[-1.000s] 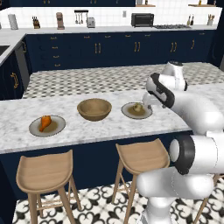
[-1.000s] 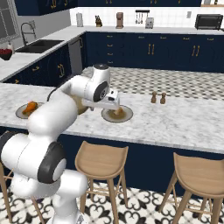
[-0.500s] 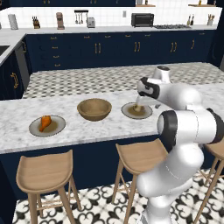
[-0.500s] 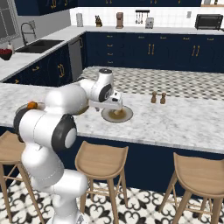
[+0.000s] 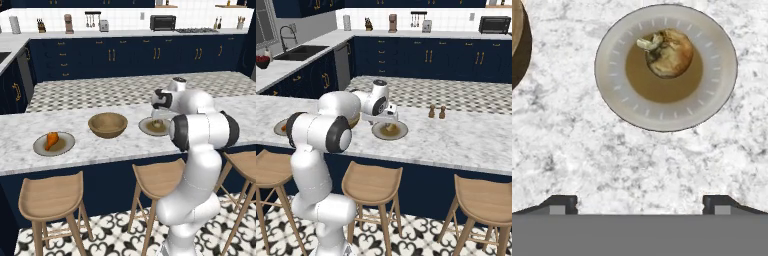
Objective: Pick the chicken drumstick and onion from their plates and place them in the bowl. Then put the bowl in the fridge.
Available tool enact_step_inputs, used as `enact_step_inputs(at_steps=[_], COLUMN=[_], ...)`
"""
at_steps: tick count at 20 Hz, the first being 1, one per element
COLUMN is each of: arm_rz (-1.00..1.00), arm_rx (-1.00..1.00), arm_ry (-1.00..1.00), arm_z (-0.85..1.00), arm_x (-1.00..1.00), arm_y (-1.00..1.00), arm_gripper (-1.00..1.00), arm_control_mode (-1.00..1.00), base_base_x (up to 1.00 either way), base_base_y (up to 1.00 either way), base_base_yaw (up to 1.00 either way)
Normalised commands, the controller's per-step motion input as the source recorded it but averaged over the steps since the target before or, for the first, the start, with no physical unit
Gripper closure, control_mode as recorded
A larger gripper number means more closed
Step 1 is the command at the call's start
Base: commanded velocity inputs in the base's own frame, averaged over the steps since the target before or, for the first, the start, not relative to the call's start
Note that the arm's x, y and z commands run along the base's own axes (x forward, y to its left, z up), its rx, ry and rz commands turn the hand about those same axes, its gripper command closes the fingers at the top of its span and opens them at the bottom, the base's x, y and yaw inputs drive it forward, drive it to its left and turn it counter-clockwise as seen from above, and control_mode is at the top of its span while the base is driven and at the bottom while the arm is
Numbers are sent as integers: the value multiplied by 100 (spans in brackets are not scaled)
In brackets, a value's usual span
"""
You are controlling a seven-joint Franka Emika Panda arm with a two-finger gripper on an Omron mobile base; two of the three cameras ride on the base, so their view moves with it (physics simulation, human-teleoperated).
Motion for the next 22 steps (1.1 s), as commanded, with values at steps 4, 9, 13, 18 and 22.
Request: enact_step_inputs(at_steps=[4, 9, 13, 18, 22], arm_rz=[0, 0, 0, 0, 0], arm_rx=[0, 0, 0, 0, 0], arm_ry=[0, 0, 0, 0, 0], arm_z=[-27, -27, -12, -26, -18], arm_x=[43, 33, 46, 47, 34], arm_y=[-16, -3, -3, 0, -6], arm_gripper=[-100, -100, -100, -100, -100], arm_control_mode=[-100, -100, -100, -100, -100], base_base_x=[0, 0, 0, 0, 0], base_base_y=[0, 0, 0, 0, 0], base_base_yaw=[0, 0, 0, 0, 0])
